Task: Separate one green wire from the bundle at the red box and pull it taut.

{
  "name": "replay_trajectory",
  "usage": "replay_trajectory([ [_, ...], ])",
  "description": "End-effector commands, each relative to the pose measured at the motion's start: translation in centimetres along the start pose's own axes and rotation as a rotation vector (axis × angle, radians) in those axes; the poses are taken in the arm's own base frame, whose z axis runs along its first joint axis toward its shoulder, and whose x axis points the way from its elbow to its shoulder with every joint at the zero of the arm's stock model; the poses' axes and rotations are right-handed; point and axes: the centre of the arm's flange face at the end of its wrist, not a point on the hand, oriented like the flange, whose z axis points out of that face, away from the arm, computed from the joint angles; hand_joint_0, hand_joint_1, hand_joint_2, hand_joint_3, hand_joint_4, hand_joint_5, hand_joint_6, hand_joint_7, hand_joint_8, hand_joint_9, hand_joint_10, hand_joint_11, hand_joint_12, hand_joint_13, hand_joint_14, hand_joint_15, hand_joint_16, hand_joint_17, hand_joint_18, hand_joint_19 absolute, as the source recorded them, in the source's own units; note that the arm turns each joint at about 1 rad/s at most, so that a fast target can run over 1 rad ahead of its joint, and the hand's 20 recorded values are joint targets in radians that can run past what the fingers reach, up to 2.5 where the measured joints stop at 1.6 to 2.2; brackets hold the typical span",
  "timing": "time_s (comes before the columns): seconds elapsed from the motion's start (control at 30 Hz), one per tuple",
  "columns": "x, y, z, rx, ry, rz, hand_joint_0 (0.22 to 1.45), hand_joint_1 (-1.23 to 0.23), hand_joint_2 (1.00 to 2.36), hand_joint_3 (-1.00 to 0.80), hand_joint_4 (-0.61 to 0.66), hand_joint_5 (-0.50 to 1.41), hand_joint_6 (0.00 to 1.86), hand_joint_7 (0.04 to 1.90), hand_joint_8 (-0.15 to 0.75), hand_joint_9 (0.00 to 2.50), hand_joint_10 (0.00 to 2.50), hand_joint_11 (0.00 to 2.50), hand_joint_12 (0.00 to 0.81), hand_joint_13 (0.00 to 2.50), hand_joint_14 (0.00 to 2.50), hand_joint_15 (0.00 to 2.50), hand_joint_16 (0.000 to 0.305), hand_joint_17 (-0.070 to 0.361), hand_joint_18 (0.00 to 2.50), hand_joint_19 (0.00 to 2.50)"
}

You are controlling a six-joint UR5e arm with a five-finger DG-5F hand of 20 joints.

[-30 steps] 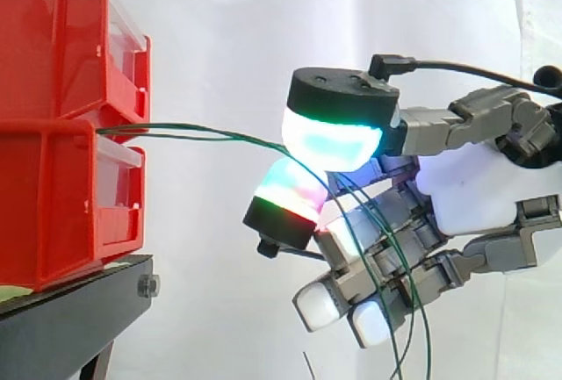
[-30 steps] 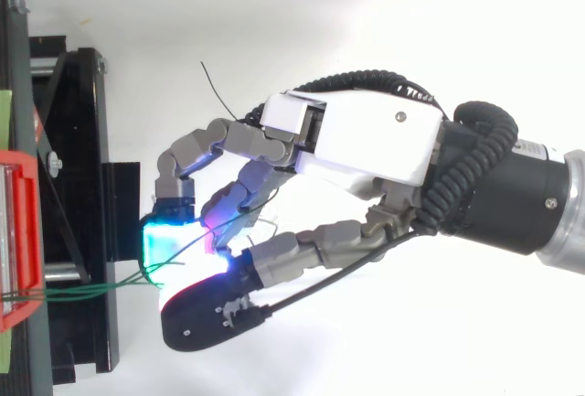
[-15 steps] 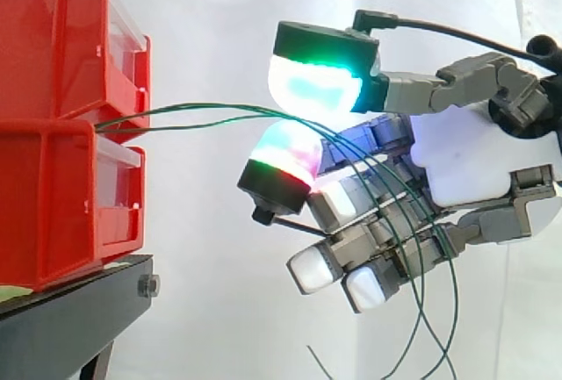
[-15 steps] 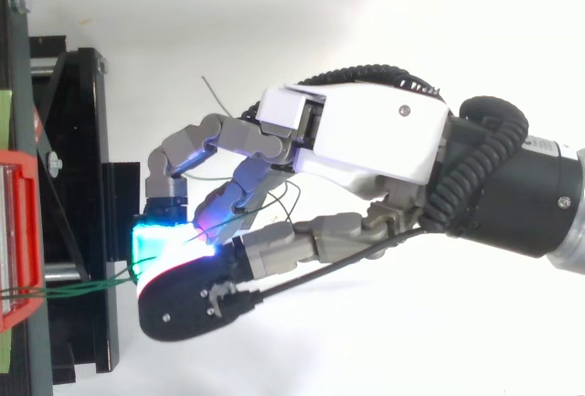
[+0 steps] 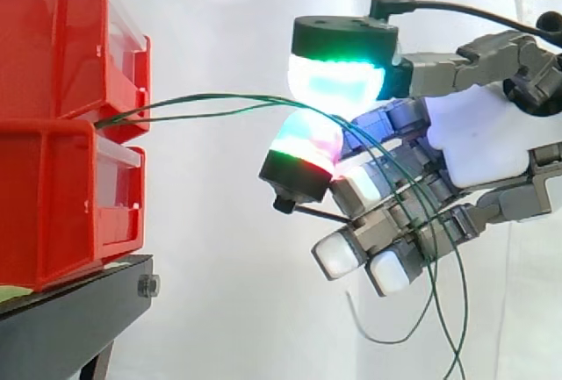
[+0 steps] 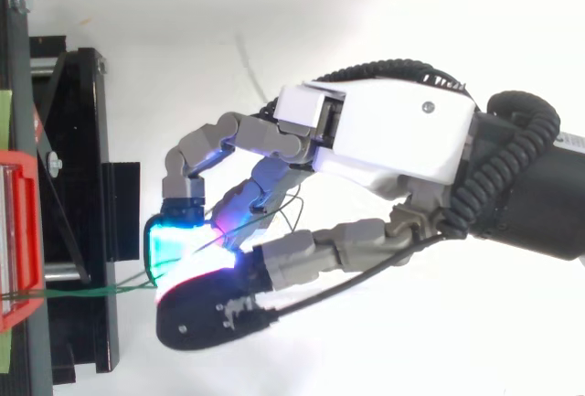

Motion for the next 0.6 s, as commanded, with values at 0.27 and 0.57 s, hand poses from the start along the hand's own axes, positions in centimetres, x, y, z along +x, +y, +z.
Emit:
replay_trajectory([
  [0.27,-0.25,0.52,-0.6,0.017,0.002,-0.005,0.62,-0.88,1.0,-0.5,0.11,-0.17,0.89,1.02,0.242,0.97,0.02,0.75,0.345,0.78,0.02,0.53,0.051,0.116,0.67,0.59],
  [0.57,-0.25,0.37,-0.6,0.022,0.002,-0.008,0.51,-0.55,1.0,-0.5,0.12,-0.15,0.86,1.07,0.287,1.05,0.02,0.72,0.391,0.82,0.02,0.54,0.058,0.13,0.71,0.64],
])
